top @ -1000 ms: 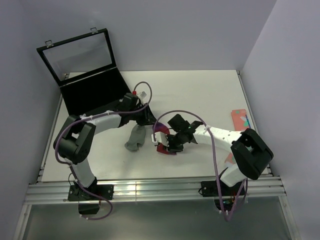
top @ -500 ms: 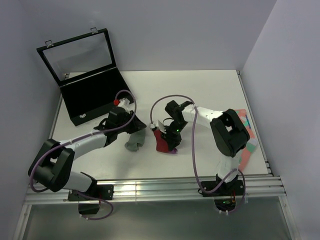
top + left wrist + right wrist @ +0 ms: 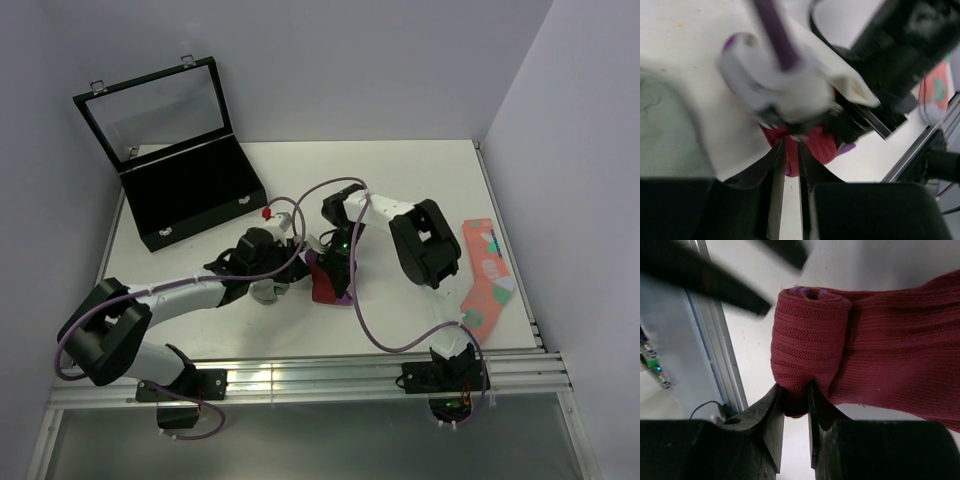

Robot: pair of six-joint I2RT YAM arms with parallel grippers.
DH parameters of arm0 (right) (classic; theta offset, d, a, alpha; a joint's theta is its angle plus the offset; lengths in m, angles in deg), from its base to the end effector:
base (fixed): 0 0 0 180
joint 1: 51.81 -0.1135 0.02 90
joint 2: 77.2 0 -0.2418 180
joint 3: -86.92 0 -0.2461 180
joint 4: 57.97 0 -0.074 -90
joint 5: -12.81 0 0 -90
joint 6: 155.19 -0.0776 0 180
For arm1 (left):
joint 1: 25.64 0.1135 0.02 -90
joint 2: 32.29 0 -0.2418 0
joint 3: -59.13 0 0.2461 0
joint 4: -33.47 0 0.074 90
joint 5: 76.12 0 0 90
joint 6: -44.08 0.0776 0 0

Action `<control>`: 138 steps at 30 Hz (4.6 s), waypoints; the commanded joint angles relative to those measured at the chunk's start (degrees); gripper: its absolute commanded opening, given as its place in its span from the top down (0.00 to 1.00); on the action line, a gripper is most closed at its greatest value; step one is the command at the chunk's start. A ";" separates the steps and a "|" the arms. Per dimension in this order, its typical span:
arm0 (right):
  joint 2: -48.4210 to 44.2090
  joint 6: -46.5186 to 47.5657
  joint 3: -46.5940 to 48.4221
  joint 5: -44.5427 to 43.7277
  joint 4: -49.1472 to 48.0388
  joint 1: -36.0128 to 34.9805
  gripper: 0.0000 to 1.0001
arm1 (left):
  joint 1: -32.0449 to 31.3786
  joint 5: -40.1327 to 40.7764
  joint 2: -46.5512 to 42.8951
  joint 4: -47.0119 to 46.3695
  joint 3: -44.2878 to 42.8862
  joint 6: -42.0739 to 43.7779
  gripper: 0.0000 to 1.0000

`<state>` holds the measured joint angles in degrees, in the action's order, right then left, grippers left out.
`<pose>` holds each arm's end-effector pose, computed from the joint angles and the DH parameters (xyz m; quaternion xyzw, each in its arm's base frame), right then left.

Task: Roll the socks
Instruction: Roll the sock at the center of the board.

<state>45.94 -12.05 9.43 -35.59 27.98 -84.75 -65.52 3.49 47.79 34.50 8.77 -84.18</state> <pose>0.2614 0.2307 0.1027 0.5939 -0.7110 -0.3696 0.0711 0.2376 -0.2167 0.1528 0.0570 0.8650 -0.3714 0.3326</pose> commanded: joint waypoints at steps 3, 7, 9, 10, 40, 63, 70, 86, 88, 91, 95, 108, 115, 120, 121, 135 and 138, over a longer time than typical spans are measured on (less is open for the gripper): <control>4.83 -0.15 5.02 -3.46 3.66 0.34 0.89 | -5.11 3.36 0.79 -2.91 -1.81 7.23 0.79; 7.38 0.38 6.87 -3.37 5.68 0.52 0.89 | -7.31 4.15 2.10 -4.67 -0.75 10.13 0.68; 8.61 0.73 8.62 -3.46 7.00 0.52 0.89 | -9.15 5.55 2.19 -4.76 -0.66 12.15 0.64; 9.75 0.64 9.33 -3.90 7.88 0.60 0.89 | -9.77 7.56 2.19 -4.50 -0.84 12.68 0.62; 14.68 3.54 13.20 -9.79 10.70 1.92 0.89 | -14.70 2.14 13.71 2.89 -10.51 28.59 0.36; 11.26 -5.33 8.90 -8.29 0.51 3.42 0.87 | -11.98 -4.28 19.24 6.66 -10.15 25.78 0.62; 8.71 -10.78 6.35 -7.07 -4.77 4.21 0.78 | -11.80 -6.22 21.88 7.98 -10.95 24.90 0.98; -2.45 -18.60 -0.07 -0.12 -13.29 9.30 0.53 | -10.49 -10.35 25.75 6.84 -9.98 21.65 1.00; -3.59 -19.82 -0.16 1.28 -13.91 11.15 0.51 | -10.31 -10.79 25.75 6.67 -9.89 21.65 1.00; -3.69 -22.37 0.98 2.51 -15.67 14.05 0.50 | -10.22 -11.23 25.84 6.49 -9.81 21.82 1.00; -3.16 -27.64 2.74 0.16 -20.57 15.46 0.50 | -10.04 -11.49 25.66 6.31 -9.89 21.74 1.00; 0.53 -33.98 5.21 -3.90 -25.07 12.74 0.48 | -9.69 -12.72 25.40 6.23 -10.15 22.09 1.00; 1.23 -34.69 3.62 -6.54 -27.10 10.28 0.48 | -9.60 -13.16 25.39 6.66 -10.68 22.26 1.00; 1.58 -35.30 3.27 -7.76 -27.54 9.13 0.47 | -9.52 -13.07 25.31 7.10 -10.95 22.44 1.00; 1.93 -35.48 3.27 -8.11 -27.54 8.78 0.47 | -9.52 -12.99 25.31 7.10 -10.95 22.44 1.00; -1.40 -37.59 -1.56 -13.57 -30.44 10.09 0.87 | -9.52 -16.67 26.19 5.96 -9.80 20.33 1.00; -2.36 -37.41 -1.65 -12.96 -30.44 11.50 0.87 | -9.52 -17.90 26.89 6.93 -10.16 19.81 1.00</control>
<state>45.41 -50.25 9.37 -44.79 -1.68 -75.07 -74.37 -12.16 70.47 30.00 -3.89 -64.08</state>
